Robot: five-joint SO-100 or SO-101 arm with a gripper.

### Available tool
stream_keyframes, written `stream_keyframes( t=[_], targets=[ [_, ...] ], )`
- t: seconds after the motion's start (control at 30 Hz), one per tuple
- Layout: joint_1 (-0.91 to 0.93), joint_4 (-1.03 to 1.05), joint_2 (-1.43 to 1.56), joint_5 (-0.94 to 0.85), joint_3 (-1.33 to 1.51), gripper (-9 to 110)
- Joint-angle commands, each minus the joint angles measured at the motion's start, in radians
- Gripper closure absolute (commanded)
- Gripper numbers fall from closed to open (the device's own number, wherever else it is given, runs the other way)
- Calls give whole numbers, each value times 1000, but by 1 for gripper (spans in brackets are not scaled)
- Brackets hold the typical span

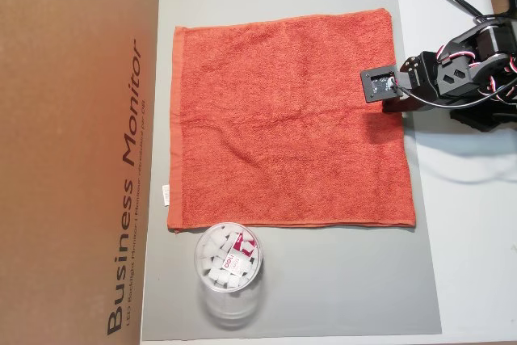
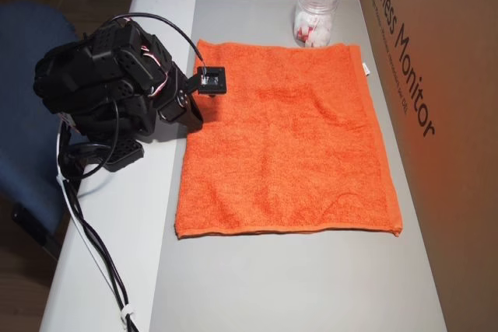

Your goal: Fold the blanket.

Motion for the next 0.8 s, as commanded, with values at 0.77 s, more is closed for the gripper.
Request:
stream_keyframes(
  t=[0.77],
  targets=[
    [-14,-3,8,3,-18,102]
  ],
)
